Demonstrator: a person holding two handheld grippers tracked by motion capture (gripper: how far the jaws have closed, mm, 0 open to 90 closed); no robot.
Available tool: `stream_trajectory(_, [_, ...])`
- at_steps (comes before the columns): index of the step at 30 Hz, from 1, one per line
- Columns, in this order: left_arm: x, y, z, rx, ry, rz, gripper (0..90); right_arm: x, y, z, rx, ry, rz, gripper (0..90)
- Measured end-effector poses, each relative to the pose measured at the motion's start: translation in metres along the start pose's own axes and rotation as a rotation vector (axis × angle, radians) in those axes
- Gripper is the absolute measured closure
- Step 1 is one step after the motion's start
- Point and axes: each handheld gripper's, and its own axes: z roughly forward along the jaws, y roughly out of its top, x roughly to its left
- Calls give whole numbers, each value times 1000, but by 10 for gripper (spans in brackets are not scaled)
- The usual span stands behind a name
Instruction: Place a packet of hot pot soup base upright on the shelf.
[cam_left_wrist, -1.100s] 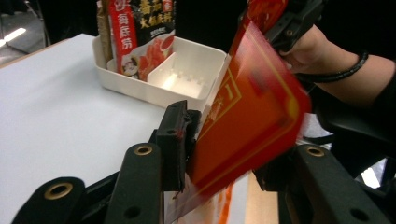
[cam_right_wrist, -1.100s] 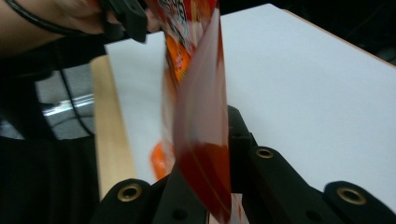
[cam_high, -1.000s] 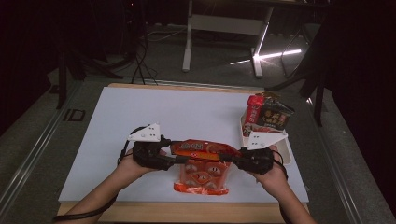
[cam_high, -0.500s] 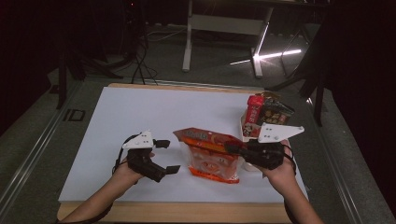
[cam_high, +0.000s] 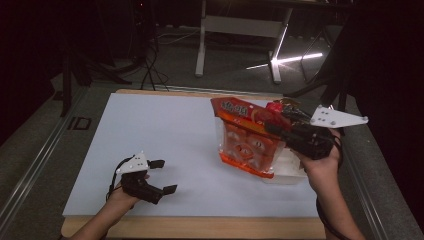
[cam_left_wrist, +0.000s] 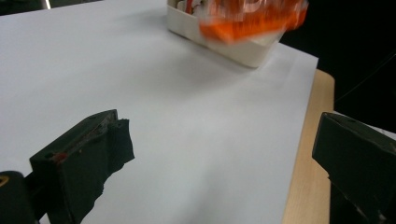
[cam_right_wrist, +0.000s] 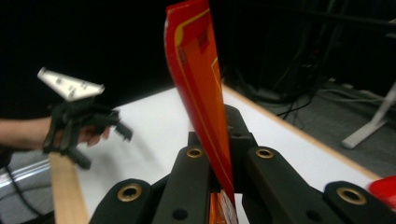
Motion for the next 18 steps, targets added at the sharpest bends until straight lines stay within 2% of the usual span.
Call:
stream_trajectory(4, [2, -11, -1, -10, 6, -41, 20, -13, 10, -11, -23, -59, 3, 900])
stream_trajectory(6, [4, -14, -1, 1, 7, -55, 19, -19, 13, -16, -30, -74, 11, 900])
stream_trajectory(10, [7, -17, -1, -6, 16, -63, 20, -30, 14, -27, -33, -118, 14, 900])
stream_trajectory(13, [10, -17, 0, -10, 18, -68, 19, -40, 12, -34, -32, -151, 35, 900])
stream_trajectory(18, [13, -15, -1, -16, 24, -66, 19, -53, 1, -45, -20, -177, 67, 900])
